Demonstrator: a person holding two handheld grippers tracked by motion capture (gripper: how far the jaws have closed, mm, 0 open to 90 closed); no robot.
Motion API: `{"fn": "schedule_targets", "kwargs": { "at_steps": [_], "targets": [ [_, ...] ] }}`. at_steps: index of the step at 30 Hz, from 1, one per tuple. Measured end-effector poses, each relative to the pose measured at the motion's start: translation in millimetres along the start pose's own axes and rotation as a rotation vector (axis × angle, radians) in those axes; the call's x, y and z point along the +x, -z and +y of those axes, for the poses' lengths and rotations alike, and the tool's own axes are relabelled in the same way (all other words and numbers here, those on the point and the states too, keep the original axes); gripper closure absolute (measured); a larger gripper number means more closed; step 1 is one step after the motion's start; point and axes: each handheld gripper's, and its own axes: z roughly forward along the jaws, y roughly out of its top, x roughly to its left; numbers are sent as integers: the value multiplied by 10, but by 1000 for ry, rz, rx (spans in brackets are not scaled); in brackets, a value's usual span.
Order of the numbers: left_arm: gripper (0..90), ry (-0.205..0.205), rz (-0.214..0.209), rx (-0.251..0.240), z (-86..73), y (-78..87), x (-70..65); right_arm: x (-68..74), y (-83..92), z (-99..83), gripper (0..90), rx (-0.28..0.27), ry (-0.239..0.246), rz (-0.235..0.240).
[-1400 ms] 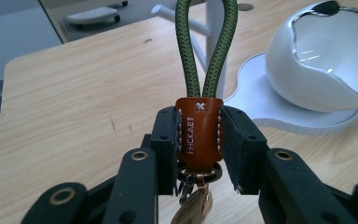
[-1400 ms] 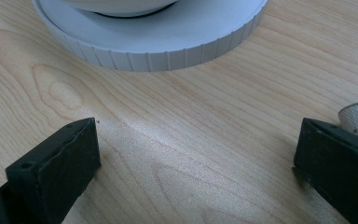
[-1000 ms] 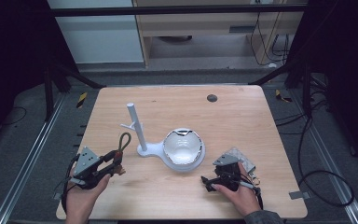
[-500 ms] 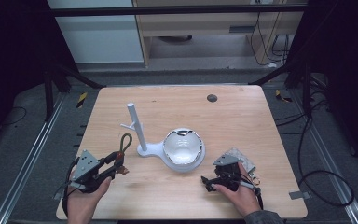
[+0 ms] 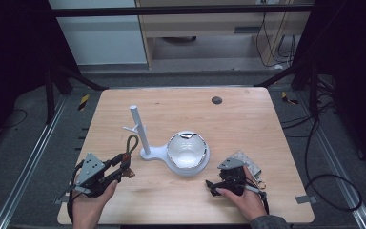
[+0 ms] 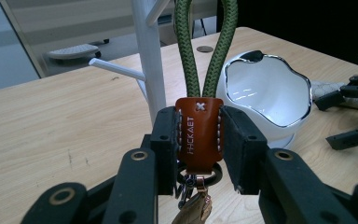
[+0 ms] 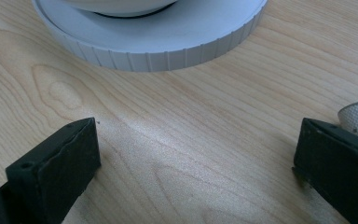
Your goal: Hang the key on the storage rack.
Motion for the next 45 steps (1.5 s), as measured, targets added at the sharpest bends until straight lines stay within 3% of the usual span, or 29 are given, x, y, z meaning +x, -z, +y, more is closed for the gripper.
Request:
{"fn": "schedule_targets", "kwargs": {
  "at_steps": [19,45],
  "targets": [
    [661,32,28,-28,92,-120,66,0,1,0,3,0,0,2],
    [661,62,59,13,54,-415,166,0,0,0,3,0,0,0]
  ]
}}
